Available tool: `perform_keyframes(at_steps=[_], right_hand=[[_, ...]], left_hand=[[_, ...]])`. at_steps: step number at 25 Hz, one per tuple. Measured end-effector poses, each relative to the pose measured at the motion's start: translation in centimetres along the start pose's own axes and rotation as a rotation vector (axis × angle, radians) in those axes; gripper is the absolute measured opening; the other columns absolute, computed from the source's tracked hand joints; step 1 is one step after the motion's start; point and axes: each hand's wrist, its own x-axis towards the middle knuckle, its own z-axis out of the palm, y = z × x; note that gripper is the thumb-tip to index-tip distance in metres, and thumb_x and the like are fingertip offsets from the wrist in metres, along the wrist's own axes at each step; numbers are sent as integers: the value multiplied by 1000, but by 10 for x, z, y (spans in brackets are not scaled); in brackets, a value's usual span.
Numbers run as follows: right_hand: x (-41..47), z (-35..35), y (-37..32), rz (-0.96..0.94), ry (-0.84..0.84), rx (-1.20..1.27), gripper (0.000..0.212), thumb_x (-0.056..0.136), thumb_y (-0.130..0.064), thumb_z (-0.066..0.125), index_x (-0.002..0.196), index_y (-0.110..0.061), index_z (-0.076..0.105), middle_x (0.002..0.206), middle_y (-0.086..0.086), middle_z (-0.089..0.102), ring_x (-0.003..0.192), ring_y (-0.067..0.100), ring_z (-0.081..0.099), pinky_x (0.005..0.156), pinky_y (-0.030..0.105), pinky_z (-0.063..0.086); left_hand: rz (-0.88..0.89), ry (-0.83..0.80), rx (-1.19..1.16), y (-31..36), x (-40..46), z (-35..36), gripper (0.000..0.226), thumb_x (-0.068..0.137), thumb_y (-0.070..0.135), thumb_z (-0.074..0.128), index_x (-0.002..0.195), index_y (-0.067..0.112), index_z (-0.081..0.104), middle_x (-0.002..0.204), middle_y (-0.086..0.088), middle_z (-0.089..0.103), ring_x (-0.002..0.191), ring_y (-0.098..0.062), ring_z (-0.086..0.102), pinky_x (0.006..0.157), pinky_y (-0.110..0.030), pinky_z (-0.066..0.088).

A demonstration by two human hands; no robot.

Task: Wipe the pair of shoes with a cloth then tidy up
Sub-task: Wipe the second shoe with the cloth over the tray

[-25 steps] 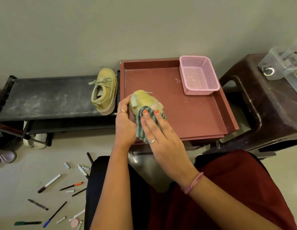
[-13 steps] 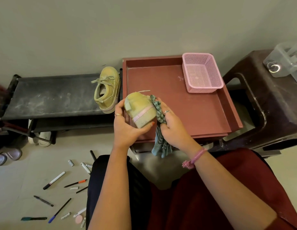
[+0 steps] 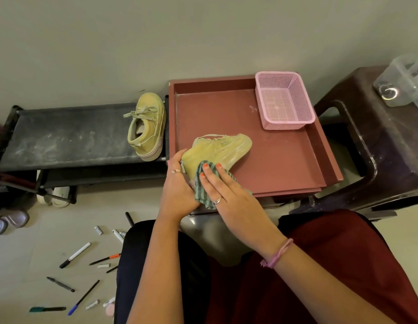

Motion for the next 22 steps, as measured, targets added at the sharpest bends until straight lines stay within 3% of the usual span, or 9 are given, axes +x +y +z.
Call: perform_keyframes(at_steps=[4, 7, 10, 12, 14, 16, 19, 22], right_hand=[[21, 3, 12, 153, -102, 207, 65, 87, 1, 39, 149, -5, 21, 157, 12, 17, 144, 28, 20, 113, 41, 31], [42, -9, 39, 326, -211, 308, 81, 83, 14, 38, 152, -15, 5, 160, 1, 1, 146, 17, 5, 117, 38, 21], [48, -14, 33, 324, -208, 387, 83, 82, 15, 39, 152, -16, 6, 160, -1, -3, 146, 16, 1, 119, 37, 17], [36, -8, 9, 212, -157, 349, 75, 83, 13, 37, 151, -11, 13, 160, 4, 2, 146, 23, 2, 118, 35, 14], [21, 1, -7, 95, -43, 239, 60, 86, 3, 33, 146, -2, 28, 155, 14, 22, 143, 33, 18, 114, 39, 26], [21, 8, -10, 71, -18, 109, 55, 89, -6, 41, 143, 2, 34, 151, 19, 30, 140, 37, 27, 110, 43, 35], [40, 3, -15, 182, -85, 67, 57, 89, -7, 25, 145, 3, 27, 152, 20, 26, 141, 38, 23, 115, 43, 26], [66, -12, -6, 283, -201, 121, 59, 94, -2, 31, 149, 1, 8, 157, 17, 6, 145, 34, 5, 119, 38, 8]], left_hand=[[-24, 34, 105, -3, -2, -1, 93, 54, 27, 90, 126, 35, 33, 123, 7, 47, 111, -7, 52, 91, -28, 50], [-19, 38, 164, -5, -4, 2, 96, 50, 24, 90, 128, 26, 35, 122, 6, 47, 110, -10, 51, 88, -23, 48], [-8, 34, 156, -6, -3, 2, 97, 49, 25, 91, 128, 27, 35, 121, 6, 47, 110, -10, 52, 89, -25, 48], [13, 7, 125, -8, -1, 0, 95, 52, 30, 91, 125, 36, 32, 122, 4, 49, 110, -11, 54, 90, -31, 51], [26, -8, 117, -8, 0, -1, 87, 60, 31, 88, 121, 46, 29, 123, 2, 50, 109, -12, 56, 88, -36, 53], [19, -7, 113, -10, 1, 0, 84, 64, 30, 87, 123, 44, 29, 124, 1, 50, 108, -13, 56, 88, -38, 53], [16, -8, 54, -17, 4, 1, 89, 58, 35, 87, 128, 31, 33, 125, 0, 49, 110, -12, 57, 89, -38, 53], [25, -16, 46, -21, 4, 3, 96, 52, 32, 92, 128, 33, 33, 126, 0, 50, 114, -11, 55, 93, -36, 51]])
